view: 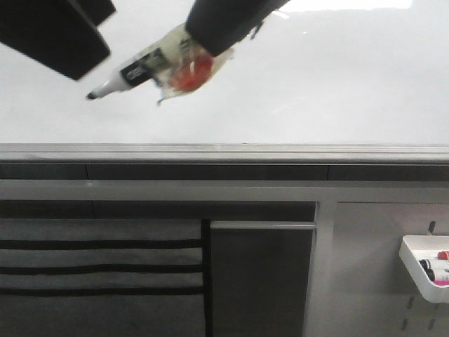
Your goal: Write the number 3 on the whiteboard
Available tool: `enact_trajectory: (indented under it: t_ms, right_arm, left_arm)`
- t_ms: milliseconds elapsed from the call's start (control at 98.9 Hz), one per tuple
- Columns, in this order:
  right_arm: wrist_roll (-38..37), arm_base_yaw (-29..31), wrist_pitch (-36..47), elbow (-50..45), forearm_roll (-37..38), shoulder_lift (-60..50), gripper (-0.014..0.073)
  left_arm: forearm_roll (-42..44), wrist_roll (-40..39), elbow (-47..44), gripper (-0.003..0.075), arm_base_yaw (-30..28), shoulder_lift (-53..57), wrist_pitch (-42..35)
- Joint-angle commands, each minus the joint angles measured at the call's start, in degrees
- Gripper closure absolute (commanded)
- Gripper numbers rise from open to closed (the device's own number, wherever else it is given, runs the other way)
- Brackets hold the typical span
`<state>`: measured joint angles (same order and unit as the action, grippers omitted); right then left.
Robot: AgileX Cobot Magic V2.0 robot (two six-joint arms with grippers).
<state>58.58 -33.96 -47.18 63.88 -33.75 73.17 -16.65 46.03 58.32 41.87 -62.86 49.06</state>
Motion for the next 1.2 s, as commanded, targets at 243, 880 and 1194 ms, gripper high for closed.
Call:
enact_trajectory:
  t_ms: [243,880,1194]
  right_arm:
    - [-13.96,17.52,1.96,-3.62,0.53,-10.86,0.0601]
    - [-14.35,20.15,11.44,-15.41,-3.04,-16.12,0.0601]
    - [-14.93,20.15,13.06,-13.51,-6.01,-15.13,0.0601]
  left_arm:
    - [-3.15,-8.53,-4.43,0.0216,-11.87,12.2,-4.78]
    - [-4.43,-10.08,-14.88,0.0217,-14.04,19.49,-16.48]
    - [-4.43,-10.08,-14.88,0.0217,-14.04,19.49,-16.48]
